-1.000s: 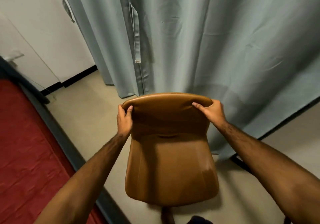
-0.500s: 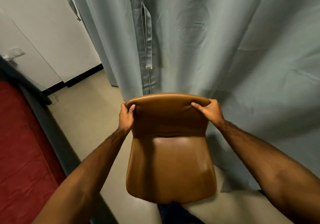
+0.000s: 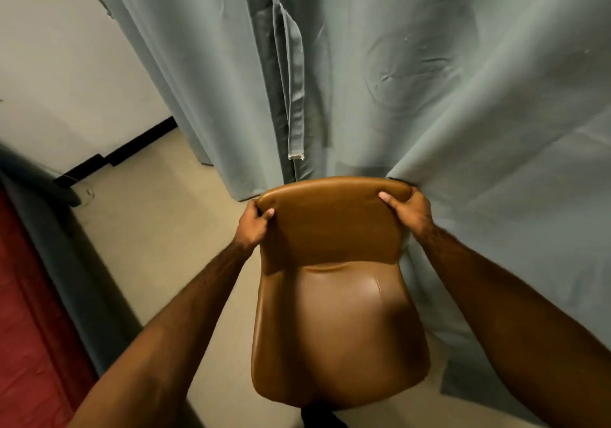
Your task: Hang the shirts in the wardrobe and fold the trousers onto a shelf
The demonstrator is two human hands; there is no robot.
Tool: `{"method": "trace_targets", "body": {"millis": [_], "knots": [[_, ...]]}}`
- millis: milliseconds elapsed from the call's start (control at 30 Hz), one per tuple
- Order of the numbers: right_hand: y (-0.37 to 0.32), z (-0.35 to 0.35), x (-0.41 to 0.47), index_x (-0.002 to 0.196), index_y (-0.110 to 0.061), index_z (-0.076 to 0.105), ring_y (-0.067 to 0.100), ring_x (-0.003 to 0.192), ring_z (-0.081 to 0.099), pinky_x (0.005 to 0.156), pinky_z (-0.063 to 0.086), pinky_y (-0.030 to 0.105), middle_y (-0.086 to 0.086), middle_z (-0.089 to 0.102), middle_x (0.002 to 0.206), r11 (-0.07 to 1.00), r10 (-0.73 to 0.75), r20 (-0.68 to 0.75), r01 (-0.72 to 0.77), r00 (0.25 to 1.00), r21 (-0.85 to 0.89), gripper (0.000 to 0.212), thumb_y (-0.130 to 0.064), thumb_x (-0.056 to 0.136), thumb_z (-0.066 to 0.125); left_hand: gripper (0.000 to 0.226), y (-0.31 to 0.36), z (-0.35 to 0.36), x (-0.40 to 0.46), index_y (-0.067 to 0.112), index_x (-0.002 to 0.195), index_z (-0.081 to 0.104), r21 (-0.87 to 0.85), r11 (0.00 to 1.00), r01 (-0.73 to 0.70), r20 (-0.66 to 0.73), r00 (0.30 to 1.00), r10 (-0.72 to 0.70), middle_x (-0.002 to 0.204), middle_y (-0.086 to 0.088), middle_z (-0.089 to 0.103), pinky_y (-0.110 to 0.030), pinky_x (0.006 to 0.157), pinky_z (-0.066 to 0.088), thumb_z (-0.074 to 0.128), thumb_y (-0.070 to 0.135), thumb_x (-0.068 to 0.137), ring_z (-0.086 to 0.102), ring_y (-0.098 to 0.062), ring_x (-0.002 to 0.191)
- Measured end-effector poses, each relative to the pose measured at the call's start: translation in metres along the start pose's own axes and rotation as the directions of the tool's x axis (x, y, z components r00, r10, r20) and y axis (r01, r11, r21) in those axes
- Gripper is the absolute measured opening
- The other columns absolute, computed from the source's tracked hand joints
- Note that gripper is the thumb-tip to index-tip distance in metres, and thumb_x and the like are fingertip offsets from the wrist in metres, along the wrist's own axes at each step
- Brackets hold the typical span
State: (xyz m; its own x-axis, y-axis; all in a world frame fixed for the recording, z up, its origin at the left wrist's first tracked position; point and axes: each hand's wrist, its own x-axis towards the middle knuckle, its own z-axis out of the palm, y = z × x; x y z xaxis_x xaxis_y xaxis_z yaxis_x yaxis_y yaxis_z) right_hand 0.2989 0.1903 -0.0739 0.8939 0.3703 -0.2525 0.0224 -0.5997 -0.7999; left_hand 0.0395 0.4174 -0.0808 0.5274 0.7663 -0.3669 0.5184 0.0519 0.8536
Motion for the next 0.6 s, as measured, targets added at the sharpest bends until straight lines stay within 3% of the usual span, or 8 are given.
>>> {"method": "trace_targets", "body": {"millis": [133,267,433,533,600], "knots": [[0.003,0.014,0.047,0.129,-0.009,0.059,0.029,0.117,0.061,0.101,0.047,0.034,0.011,0.066,0.126,0.998,0.064,0.026,-0.064,0.998,0.009,0.07,-0.048,0.075,0.081,0.045,0.012,0.011,0.046,0.009,0.14,0.04,0.0,0.999,0.049,0.084,0.995,-0.049,0.128,-0.007,0.054,-0.04,0.103,0.046,0.059,0.01,0.099,0.053,-0.024,0.118],[0.011,0.021,0.08,0.136,-0.008,0.052,0.03,0.119,0.059,0.106,0.045,0.041,0.012,0.062,0.129,0.993,0.101,0.057,-0.104,0.993,0.051,0.06,-0.036,0.088,0.073,0.051,0.014,0.029,0.079,0.01,0.141,0.036,-0.021,0.997,0.068,0.093,0.993,-0.066,0.129,-0.006,0.051,-0.036,0.097,0.046,0.062,0.008,0.097,0.051,-0.022,0.116],[0.023,0.022,0.113,0.137,-0.009,0.047,0.033,0.118,0.058,0.106,0.045,0.049,0.014,0.059,0.132,0.987,0.152,0.093,-0.156,0.984,0.03,0.058,-0.023,0.087,0.073,0.059,0.013,0.038,0.105,0.011,0.144,0.032,-0.003,0.999,0.052,0.142,0.988,-0.051,0.138,-0.011,0.049,-0.044,0.105,0.046,0.065,0.011,0.095,0.05,-0.029,0.126],[0.021,0.022,0.099,0.148,-0.004,0.032,0.037,0.133,0.045,0.114,0.036,0.046,0.019,0.042,0.146,0.978,0.095,0.09,-0.076,0.991,-0.194,0.075,-0.021,0.088,0.073,0.08,0.005,0.039,0.096,0.011,0.155,0.018,0.238,0.965,-0.113,0.135,0.987,0.082,0.152,-0.015,0.033,-0.051,0.116,0.034,0.068,0.013,0.092,0.036,-0.033,0.139],[0.022,0.021,0.075,0.154,-0.005,0.019,0.038,0.14,0.036,0.116,0.031,0.046,0.018,0.03,0.153,0.929,0.038,0.083,-0.005,0.996,-0.369,0.085,-0.025,0.089,0.071,0.093,-0.003,0.04,0.077,0.01,0.159,0.001,0.556,0.801,-0.222,0.132,0.975,0.179,0.163,-0.016,0.016,-0.053,0.121,0.023,0.065,0.021,0.093,0.021,-0.035,0.149]]}}
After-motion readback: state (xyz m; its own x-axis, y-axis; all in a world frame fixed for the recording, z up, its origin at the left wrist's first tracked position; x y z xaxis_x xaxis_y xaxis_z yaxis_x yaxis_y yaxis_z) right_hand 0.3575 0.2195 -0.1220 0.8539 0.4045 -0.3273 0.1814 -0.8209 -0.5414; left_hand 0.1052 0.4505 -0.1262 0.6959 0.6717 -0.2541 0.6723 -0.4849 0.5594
